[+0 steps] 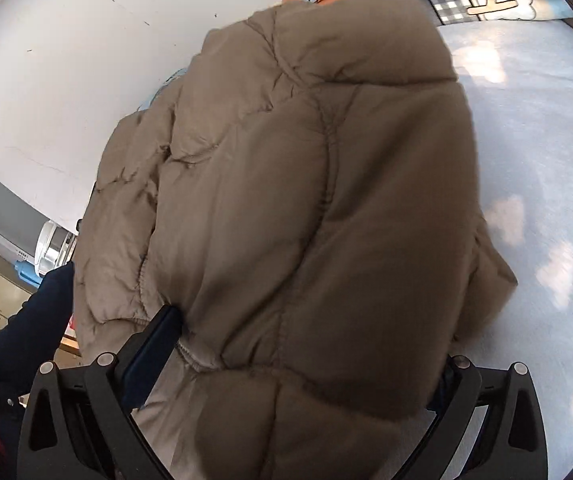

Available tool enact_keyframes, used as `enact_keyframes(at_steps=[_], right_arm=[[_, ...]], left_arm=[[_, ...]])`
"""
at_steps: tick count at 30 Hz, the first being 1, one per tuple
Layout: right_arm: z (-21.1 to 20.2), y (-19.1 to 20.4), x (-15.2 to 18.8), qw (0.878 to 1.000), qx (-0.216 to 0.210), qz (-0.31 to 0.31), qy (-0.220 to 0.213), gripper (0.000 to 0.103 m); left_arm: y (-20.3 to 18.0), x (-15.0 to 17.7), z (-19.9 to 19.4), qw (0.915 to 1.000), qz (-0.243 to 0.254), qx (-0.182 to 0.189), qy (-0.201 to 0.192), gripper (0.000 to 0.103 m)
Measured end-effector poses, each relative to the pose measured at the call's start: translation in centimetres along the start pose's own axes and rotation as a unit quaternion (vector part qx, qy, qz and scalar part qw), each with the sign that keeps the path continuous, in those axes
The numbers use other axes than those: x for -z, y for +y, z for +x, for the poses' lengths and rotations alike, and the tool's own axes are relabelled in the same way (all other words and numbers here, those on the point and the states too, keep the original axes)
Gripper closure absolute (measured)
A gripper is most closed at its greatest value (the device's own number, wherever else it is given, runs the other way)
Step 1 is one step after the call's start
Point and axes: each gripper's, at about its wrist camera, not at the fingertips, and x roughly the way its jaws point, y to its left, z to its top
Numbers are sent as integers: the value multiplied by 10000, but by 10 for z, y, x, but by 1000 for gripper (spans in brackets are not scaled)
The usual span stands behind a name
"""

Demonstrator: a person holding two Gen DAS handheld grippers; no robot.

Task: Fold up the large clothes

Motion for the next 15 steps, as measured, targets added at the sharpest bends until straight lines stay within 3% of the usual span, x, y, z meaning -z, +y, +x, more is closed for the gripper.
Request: enact_keyframes(at_steps=[2,3,4,5,10,15], right_arm=[[0,6,6,10000,8,9,-94,29],[-4,12,7,9998,73,-72,-159,49],[-11,19,12,9995,167,-153,-233,61],[-16,27,15,9987,319,-260,-289,64],[-34,63,30,9907,1057,-622,-592,75],[-62,85,37,9849,1306,-707,-893,83]], left_arm=[[-5,-7,-1,9999,70,-97,-2,40],[-8,-6,-5,9999,96,-123,-52,45],[-12,-4,-9,9998,96,-139,-105,53],[-18,-2,-13,9996,98,-208,-187,60],[-45,13,-26,9942,-93,-726,-783,70],[-78,30,-43,9892,-140,-981,-1085,75]])
